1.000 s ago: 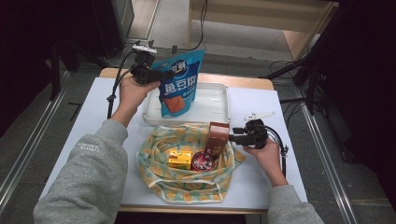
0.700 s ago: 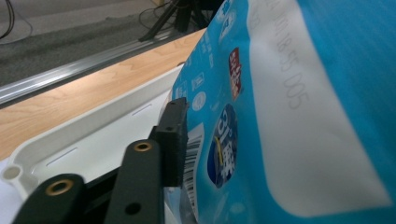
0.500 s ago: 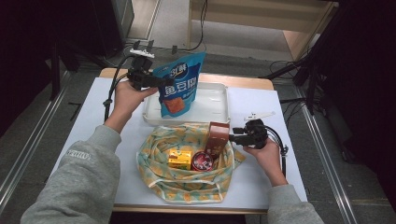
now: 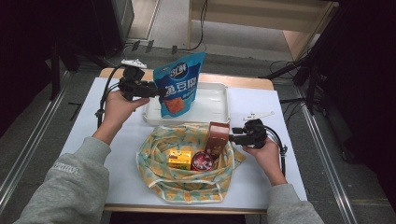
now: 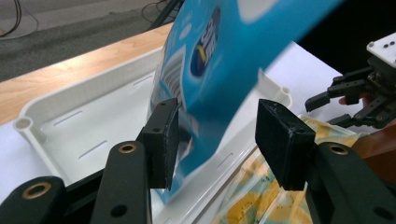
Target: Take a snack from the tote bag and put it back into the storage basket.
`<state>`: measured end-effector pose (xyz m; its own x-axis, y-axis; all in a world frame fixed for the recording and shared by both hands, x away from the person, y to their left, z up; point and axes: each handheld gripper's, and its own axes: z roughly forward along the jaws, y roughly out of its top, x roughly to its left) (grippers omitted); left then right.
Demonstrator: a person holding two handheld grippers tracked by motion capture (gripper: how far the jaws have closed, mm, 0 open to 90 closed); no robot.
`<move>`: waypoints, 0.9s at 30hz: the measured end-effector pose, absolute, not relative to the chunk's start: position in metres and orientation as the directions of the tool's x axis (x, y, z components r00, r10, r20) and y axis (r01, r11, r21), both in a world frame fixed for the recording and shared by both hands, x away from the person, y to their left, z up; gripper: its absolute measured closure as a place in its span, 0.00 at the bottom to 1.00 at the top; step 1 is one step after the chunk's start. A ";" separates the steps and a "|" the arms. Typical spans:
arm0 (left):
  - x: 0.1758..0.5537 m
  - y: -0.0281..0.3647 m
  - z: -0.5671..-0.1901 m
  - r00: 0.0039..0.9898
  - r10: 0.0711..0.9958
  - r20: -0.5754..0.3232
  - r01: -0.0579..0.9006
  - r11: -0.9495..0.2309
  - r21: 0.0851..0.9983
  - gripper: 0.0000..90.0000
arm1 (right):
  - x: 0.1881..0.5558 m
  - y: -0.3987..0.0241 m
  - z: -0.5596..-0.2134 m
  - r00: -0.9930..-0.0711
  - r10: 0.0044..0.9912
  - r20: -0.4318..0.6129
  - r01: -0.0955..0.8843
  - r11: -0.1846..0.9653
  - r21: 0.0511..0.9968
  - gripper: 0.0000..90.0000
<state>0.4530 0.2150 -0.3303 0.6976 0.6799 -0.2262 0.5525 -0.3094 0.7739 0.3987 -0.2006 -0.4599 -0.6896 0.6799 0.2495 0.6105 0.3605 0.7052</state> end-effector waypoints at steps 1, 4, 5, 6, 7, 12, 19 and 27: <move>0.452 0.216 -0.333 0.697 0.680 -0.227 0.554 -0.312 0.772 0.56 | 0.399 -0.200 -0.460 -0.691 0.679 0.248 0.609 0.362 0.706 0.52; 0.449 0.220 -0.343 0.687 0.687 -0.237 0.570 -0.308 0.762 0.56 | 0.399 -0.200 -0.460 -0.692 0.677 0.249 0.609 0.363 0.706 0.52; 0.448 0.221 -0.346 0.682 0.691 -0.239 0.573 -0.302 0.762 0.57 | 0.399 -0.200 -0.460 -0.693 0.677 0.250 0.608 0.362 0.707 0.52; 0.448 0.222 -0.349 0.683 0.688 -0.244 0.575 -0.302 0.760 0.57 | 0.399 -0.200 -0.460 -0.692 0.677 0.251 0.609 0.360 0.707 0.52; 0.448 0.222 -0.351 0.680 0.691 -0.243 0.580 -0.305 0.755 0.57 | 0.399 -0.200 -0.460 -0.692 0.677 0.252 0.609 0.360 0.707 0.52; 0.448 0.222 -0.362 0.672 0.697 -0.250 0.592 -0.302 0.747 0.60 | 0.400 -0.199 -0.460 -0.695 0.674 0.251 0.607 0.362 0.707 0.52; 0.450 0.219 -0.378 0.661 0.708 -0.249 0.612 -0.317 0.725 0.67 | 0.400 -0.198 -0.460 -0.696 0.674 0.249 0.606 0.364 0.708 0.52; 0.454 0.215 -0.391 0.640 0.730 -0.240 0.638 -0.330 0.696 0.84 | 0.400 -0.199 -0.460 -0.696 0.674 0.249 0.605 0.364 0.708 0.52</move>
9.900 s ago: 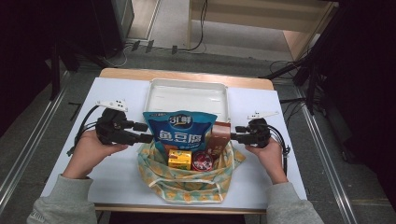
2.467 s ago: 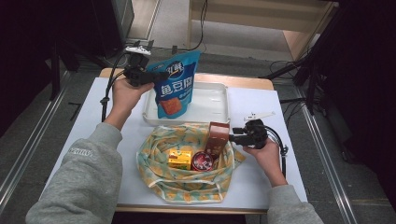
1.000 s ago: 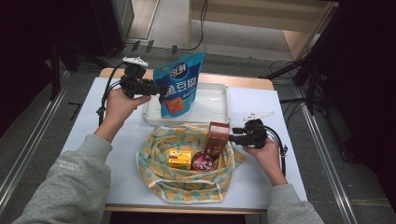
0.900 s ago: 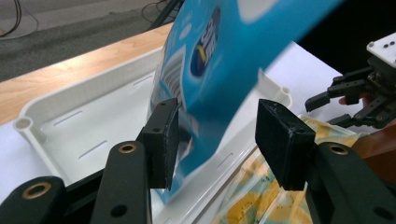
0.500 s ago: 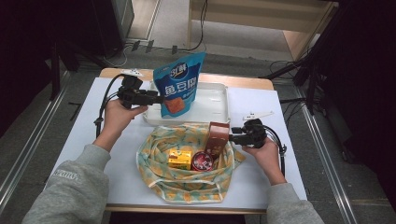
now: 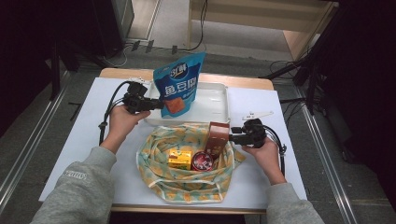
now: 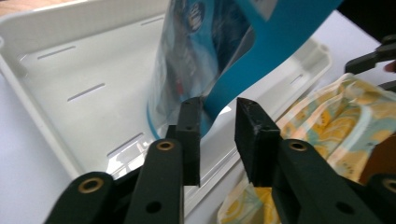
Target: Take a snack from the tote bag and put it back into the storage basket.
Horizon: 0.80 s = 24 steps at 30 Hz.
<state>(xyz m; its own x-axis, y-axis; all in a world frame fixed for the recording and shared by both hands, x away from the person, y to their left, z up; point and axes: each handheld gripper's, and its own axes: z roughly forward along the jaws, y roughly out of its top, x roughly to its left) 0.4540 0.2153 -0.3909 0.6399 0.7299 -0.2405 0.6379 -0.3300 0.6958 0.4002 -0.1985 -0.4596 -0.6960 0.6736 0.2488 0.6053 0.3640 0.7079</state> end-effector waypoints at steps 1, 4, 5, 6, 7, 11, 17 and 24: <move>0.454 0.215 -0.391 0.640 0.730 -0.240 0.638 -0.330 0.696 0.87 | 0.400 -0.199 -0.460 -0.696 0.674 0.249 0.605 0.364 0.708 0.52; 0.456 0.215 -0.394 0.629 0.739 -0.243 0.650 -0.328 0.685 0.94 | 0.400 -0.199 -0.460 -0.696 0.674 0.248 0.605 0.365 0.708 0.52; 0.456 0.215 -0.394 0.627 0.741 -0.239 0.650 -0.330 0.684 0.96 | 0.400 -0.198 -0.460 -0.696 0.673 0.248 0.605 0.365 0.708 0.52; 0.457 0.215 -0.394 0.622 0.745 -0.242 0.655 -0.325 0.682 0.98 | 0.400 -0.198 -0.460 -0.696 0.673 0.248 0.605 0.365 0.708 0.52; 0.458 0.214 -0.393 0.618 0.747 -0.245 0.659 -0.323 0.680 1.00 | 0.400 -0.198 -0.460 -0.697 0.673 0.247 0.604 0.365 0.709 0.52; 0.461 0.212 -0.393 0.614 0.753 -0.236 0.656 -0.320 0.683 1.00 | 0.400 -0.198 -0.460 -0.698 0.672 0.247 0.603 0.366 0.709 0.52; 0.470 0.206 -0.394 0.607 0.759 -0.237 0.656 -0.309 0.689 1.00 | 0.401 -0.197 -0.460 -0.700 0.671 0.245 0.602 0.369 0.708 0.52; 0.483 0.198 -0.393 0.598 0.765 -0.240 0.660 -0.300 0.689 1.00 | 0.401 -0.198 -0.459 -0.701 0.670 0.245 0.600 0.370 0.709 0.52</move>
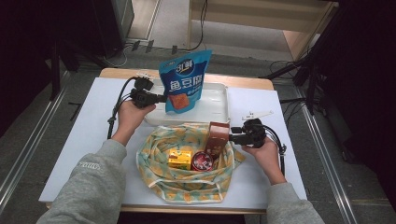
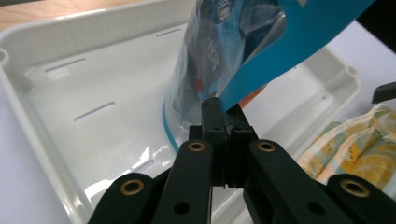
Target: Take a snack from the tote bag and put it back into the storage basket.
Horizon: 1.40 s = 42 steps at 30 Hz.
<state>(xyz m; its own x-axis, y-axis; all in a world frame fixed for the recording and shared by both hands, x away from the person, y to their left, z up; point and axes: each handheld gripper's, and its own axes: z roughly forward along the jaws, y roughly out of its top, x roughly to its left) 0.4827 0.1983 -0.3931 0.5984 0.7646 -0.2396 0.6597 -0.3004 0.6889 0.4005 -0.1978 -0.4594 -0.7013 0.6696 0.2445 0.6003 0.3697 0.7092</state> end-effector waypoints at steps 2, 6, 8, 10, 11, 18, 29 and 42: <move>0.487 0.195 -0.393 0.599 0.766 -0.233 0.656 -0.302 0.692 1.00 | 0.400 -0.198 -0.459 -0.701 0.670 0.245 0.601 0.368 0.709 0.52; 0.495 0.191 -0.393 0.603 0.761 -0.239 0.658 -0.305 0.688 1.00 | 0.400 -0.198 -0.459 -0.700 0.671 0.244 0.600 0.368 0.710 0.52; 0.497 0.190 -0.394 0.603 0.760 -0.242 0.659 -0.303 0.688 1.00 | 0.400 -0.198 -0.459 -0.700 0.671 0.244 0.600 0.368 0.710 0.52; 0.502 0.190 -0.396 0.599 0.757 -0.260 0.659 -0.283 0.697 1.00 | 0.400 -0.199 -0.459 -0.700 0.671 0.245 0.600 0.367 0.711 0.52; 0.502 0.190 -0.396 0.599 0.757 -0.260 0.659 -0.283 0.697 1.00 | 0.400 -0.199 -0.458 -0.699 0.671 0.246 0.601 0.366 0.711 0.52; 0.513 0.191 -0.394 0.588 0.771 -0.245 0.665 -0.288 0.689 1.00 | 0.398 -0.201 -0.458 -0.693 0.676 0.253 0.607 0.357 0.709 0.52; 0.528 0.196 -0.394 0.587 0.772 -0.243 0.661 -0.284 0.695 1.00 | 0.387 -0.204 -0.455 -0.694 0.673 0.256 0.601 0.346 0.721 0.52; 0.527 0.211 -0.387 0.583 0.748 -0.316 0.677 -0.233 0.698 0.89 | 0.381 -0.208 -0.454 -0.692 0.676 0.254 0.596 0.337 0.729 0.53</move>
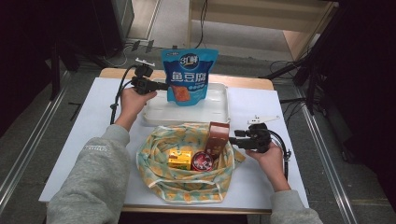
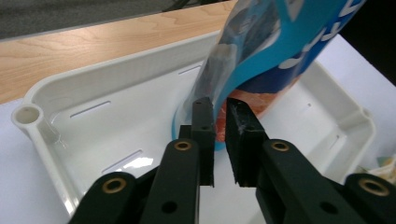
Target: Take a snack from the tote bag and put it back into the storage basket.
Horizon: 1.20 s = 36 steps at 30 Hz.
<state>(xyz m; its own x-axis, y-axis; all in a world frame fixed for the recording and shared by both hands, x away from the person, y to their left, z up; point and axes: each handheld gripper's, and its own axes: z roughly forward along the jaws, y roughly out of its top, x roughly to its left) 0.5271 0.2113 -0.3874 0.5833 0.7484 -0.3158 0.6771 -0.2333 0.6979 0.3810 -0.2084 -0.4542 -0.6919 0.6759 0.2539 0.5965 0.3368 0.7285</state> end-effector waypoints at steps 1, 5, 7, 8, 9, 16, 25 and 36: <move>0.526 0.213 -0.387 0.584 0.744 -0.325 0.682 -0.233 0.693 0.86 | 0.381 -0.208 -0.454 -0.693 0.675 0.252 0.596 0.339 0.728 0.53; 0.523 0.216 -0.386 0.587 0.730 -0.349 0.706 -0.251 0.662 0.75 | 0.381 -0.207 -0.454 -0.692 0.676 0.251 0.596 0.341 0.727 0.53; 0.519 0.219 -0.384 0.597 0.732 -0.327 0.702 -0.279 0.656 0.70 | 0.381 -0.208 -0.454 -0.691 0.678 0.249 0.595 0.340 0.728 0.53; 0.519 0.219 -0.384 0.597 0.732 -0.327 0.702 -0.279 0.656 0.69 | 0.382 -0.208 -0.454 -0.690 0.680 0.250 0.596 0.337 0.729 0.53; 0.515 0.221 -0.383 0.602 0.728 -0.327 0.694 -0.275 0.666 0.68 | 0.381 -0.208 -0.454 -0.688 0.680 0.253 0.598 0.333 0.729 0.53; 0.504 0.226 -0.383 0.621 0.695 -0.361 0.712 -0.309 0.630 0.54 | 0.381 -0.208 -0.453 -0.689 0.680 0.250 0.595 0.335 0.730 0.52; 0.481 0.227 -0.383 0.655 0.679 -0.332 0.684 -0.348 0.641 0.49 | 0.378 -0.208 -0.449 -0.688 0.683 0.246 0.590 0.329 0.737 0.51; 0.446 0.232 -0.380 0.686 0.642 -0.343 0.662 -0.354 0.661 0.46 | 0.373 -0.206 -0.446 -0.699 0.673 0.239 0.585 0.346 0.734 0.49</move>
